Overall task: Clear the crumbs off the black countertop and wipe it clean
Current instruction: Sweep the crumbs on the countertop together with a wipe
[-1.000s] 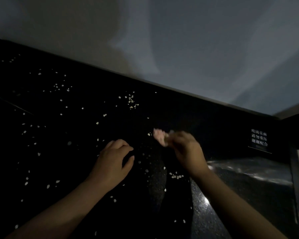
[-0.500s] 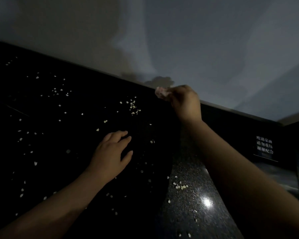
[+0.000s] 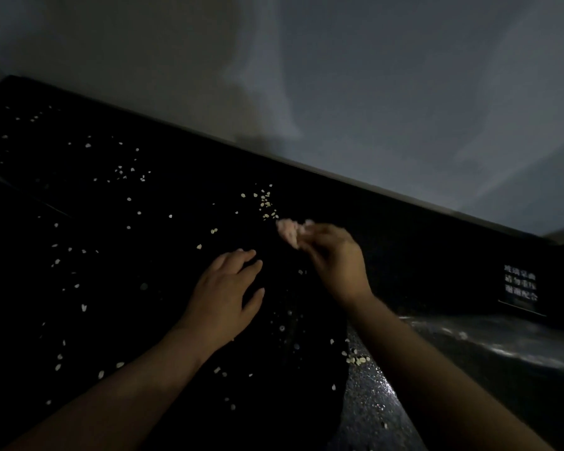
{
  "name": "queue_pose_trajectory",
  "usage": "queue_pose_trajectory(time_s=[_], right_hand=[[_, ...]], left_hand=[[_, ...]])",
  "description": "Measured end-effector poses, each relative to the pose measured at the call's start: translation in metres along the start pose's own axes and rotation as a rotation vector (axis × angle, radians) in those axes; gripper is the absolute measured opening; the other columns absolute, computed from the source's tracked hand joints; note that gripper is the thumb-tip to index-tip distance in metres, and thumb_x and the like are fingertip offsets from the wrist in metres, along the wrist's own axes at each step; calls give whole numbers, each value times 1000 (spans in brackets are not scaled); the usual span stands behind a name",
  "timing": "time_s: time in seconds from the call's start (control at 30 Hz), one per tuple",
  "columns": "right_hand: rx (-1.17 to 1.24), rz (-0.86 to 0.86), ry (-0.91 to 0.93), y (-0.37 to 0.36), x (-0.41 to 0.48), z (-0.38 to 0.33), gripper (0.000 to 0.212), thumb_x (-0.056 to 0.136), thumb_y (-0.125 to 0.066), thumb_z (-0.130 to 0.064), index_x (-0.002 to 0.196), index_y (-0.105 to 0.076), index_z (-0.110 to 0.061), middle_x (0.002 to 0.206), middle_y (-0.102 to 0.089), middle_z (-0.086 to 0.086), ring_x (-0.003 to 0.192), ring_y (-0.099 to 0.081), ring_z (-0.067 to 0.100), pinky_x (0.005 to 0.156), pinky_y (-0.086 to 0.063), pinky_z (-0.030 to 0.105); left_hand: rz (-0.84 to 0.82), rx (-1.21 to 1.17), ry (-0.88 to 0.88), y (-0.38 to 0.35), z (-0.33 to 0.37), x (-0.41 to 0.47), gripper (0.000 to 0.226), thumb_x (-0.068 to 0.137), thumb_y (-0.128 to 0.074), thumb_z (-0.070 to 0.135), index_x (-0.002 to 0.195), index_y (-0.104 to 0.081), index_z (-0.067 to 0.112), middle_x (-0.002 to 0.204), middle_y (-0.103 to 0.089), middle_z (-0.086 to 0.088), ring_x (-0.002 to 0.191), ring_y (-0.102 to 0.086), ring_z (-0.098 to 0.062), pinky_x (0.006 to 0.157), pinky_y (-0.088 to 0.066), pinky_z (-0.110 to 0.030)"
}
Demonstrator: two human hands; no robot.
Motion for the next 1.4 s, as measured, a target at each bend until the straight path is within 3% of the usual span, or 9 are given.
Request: queue_pose_trajectory(time_s=[0.27,0.53,0.73,0.87,0.93,1.07,1.13,1.2,1.4], right_hand=[[117,-144,-46,13,-101,-23,21,81,-71,-4,93,-76,-19,105,-66,-11,104,-59,5,90,-42,9],[198,188,-98,57,3,-29,10,83,-70,-10,90,-74,-16,91,-66,-6,85,-61,-1,78,-44,7],[281,97,-132,21,89,-42,12,87,-66,-9,87,-73,-19,92,-69,-5,85,-66,0,84,-53,19],[201,165,-123,1,125,-51,10,85,-63,-4,86,-73,-6,72,-55,-28,67,-57,-19,68,-40,-4],[128,170,-114,-9,137,-51,14,88,-60,0,94,-69,8,72,-59,-20,66,-56,-24,65,-38,-6],[25,-18,-90,-33,127,-49,19,91,-63,-16,104,-74,-8,108,-72,5,106,-64,12,95,-45,18],[29,35,-36,-30,103,-49,16,84,-68,-4,98,-75,-2,106,-71,13,102,-65,23,90,-38,6],[20,36,34,-29,70,-54,17,80,-70,1,96,-75,-3,104,-71,13,99,-64,24,88,-33,0],[47,-124,30,-23,-38,-53,23,80,-69,1,96,-76,-15,109,-68,-2,105,-59,16,93,-38,11]], left_hand=[[-19,-27,9,8,2,1,49,92,-51,37,137,-48,18,145,-38,6,133,-29,-14,107,-30,-27],[23,-200,-13,27,-6,-9,42,90,-58,30,131,-55,19,137,-46,10,128,-35,-7,103,-30,-20],[8,-119,-5,30,-19,-28,50,91,-54,37,137,-47,22,140,-41,12,130,-30,-5,105,-27,-17],[-10,-133,50,30,-36,-31,56,93,-48,39,145,-35,20,148,-31,10,136,-24,-8,111,-25,-21],[-3,-131,31,31,-39,-31,56,94,-49,37,144,-36,16,147,-35,5,135,-28,-12,111,-27,-25],[31,-134,23,31,-42,-29,55,93,-50,38,141,-41,15,141,-40,5,129,-33,-12,105,-31,-21],[49,-134,37,29,-44,-27,54,92,-50,40,141,-42,18,139,-40,9,127,-33,-8,101,-29,-16],[50,-142,44,29,-46,-27,53,92,-51,40,140,-43,18,138,-41,10,125,-33,-7,100,-28,-14],[27,-116,50,31,-45,-28,57,89,-57,38,139,-44,15,139,-41,7,127,-35,-12,103,-30,-20]])
Point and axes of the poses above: each hand's wrist, its own x-axis towards the middle knuckle, its own y-axis out of the back of the hand, z = x × y, the point moved 6 cm from there along x, towards the middle knuckle
